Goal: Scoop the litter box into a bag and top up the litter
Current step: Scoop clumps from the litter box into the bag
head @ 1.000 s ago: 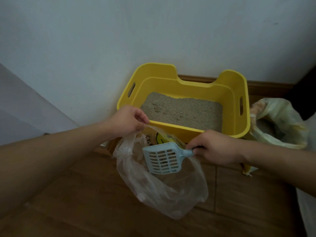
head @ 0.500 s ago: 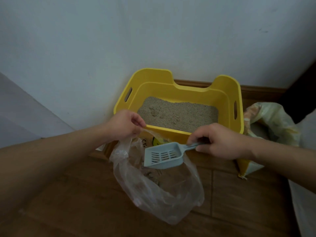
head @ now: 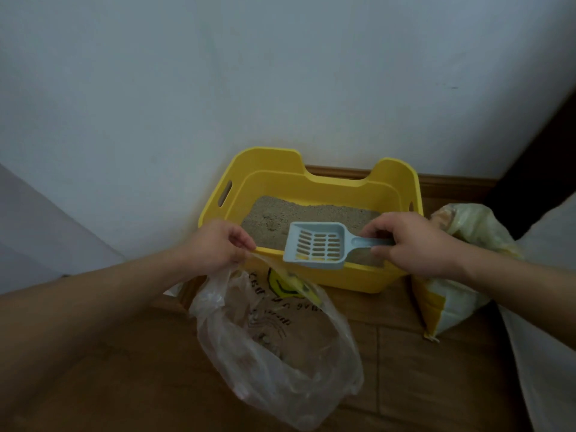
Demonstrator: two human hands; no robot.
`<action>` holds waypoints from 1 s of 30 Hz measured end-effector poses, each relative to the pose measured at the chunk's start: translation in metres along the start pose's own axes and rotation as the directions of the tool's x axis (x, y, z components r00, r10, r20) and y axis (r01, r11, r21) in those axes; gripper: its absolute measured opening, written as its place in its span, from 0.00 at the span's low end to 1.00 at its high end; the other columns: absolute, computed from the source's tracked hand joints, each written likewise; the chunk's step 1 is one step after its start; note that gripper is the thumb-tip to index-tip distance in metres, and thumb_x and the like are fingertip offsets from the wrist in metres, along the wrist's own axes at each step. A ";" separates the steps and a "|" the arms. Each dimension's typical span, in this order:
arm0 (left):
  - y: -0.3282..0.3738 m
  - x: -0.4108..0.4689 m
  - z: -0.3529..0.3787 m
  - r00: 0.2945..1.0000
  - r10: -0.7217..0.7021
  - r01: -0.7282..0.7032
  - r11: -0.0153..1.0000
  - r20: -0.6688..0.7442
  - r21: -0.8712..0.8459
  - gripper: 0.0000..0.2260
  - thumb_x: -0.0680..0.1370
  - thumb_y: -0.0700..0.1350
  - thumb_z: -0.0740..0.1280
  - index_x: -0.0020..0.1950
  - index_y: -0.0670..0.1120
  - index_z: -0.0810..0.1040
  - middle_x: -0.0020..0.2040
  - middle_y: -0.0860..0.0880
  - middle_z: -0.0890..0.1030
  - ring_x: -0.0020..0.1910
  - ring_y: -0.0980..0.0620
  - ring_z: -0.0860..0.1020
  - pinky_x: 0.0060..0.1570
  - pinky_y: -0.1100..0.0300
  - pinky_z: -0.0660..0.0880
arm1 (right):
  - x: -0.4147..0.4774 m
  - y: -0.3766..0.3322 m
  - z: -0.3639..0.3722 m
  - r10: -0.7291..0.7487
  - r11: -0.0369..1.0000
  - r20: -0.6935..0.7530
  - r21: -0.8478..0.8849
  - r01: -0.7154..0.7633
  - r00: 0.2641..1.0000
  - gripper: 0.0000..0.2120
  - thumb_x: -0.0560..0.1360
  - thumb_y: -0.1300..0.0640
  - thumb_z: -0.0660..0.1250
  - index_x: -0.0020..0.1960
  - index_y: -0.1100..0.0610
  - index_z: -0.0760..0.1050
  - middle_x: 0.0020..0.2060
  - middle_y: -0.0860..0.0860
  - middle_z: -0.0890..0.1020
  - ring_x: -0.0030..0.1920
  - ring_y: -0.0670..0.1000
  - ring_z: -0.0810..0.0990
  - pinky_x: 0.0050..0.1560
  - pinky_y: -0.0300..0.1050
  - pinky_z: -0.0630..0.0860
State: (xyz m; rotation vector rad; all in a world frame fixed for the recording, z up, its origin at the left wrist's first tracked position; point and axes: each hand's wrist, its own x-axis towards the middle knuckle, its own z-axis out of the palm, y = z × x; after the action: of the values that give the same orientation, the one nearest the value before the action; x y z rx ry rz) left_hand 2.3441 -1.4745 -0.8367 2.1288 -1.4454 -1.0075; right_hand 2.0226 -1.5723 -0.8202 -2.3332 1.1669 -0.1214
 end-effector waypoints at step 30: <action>0.004 0.023 -0.004 0.985 0.057 -0.023 0.979 0.161 -0.204 0.11 0.72 0.33 0.75 0.48 0.48 0.82 0.39 0.49 0.86 0.36 0.58 0.81 0.38 0.63 0.76 | 0.131 0.051 0.058 0.311 0.911 0.109 -0.317 -0.263 0.944 0.07 0.76 0.56 0.67 0.53 0.53 0.81 0.41 0.49 0.81 0.41 0.47 0.79 0.39 0.41 0.78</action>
State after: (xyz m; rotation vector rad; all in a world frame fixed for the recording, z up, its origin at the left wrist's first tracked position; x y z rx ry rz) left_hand 2.3493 -1.4979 -0.8394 1.9032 -1.3880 -1.2843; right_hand 2.0855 -1.6741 -0.9150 -2.3338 1.5189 0.3639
